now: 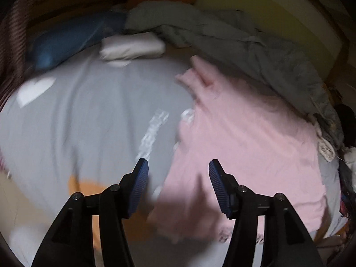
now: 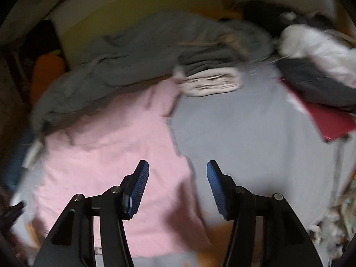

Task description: Fold small clothes

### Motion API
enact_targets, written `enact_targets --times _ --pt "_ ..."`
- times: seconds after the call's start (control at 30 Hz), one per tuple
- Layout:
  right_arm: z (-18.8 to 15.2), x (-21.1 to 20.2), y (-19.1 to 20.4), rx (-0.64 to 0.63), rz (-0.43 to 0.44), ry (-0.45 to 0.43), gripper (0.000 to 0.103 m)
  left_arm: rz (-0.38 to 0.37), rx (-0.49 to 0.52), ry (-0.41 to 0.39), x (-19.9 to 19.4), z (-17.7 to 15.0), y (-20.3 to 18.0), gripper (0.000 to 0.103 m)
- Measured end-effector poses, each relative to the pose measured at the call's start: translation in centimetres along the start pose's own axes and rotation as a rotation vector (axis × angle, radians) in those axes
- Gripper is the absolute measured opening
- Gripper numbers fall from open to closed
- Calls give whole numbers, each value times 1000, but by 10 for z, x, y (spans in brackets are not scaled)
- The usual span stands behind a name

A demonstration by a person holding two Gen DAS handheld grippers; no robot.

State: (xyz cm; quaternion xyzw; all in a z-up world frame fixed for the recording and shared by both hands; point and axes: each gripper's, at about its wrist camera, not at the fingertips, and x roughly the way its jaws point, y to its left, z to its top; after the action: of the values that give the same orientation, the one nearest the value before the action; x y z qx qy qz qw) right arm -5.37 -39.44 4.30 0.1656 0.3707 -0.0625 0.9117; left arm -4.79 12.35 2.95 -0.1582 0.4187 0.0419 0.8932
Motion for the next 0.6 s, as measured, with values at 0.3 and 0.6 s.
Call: enact_targets --times 0.3,0.6 --pt "18 88 -6 -51 36 340 35 0 68 216 71 54 -10 51" --pt "23 92 2 -64 -36 235 4 29 73 233 90 35 1 3"
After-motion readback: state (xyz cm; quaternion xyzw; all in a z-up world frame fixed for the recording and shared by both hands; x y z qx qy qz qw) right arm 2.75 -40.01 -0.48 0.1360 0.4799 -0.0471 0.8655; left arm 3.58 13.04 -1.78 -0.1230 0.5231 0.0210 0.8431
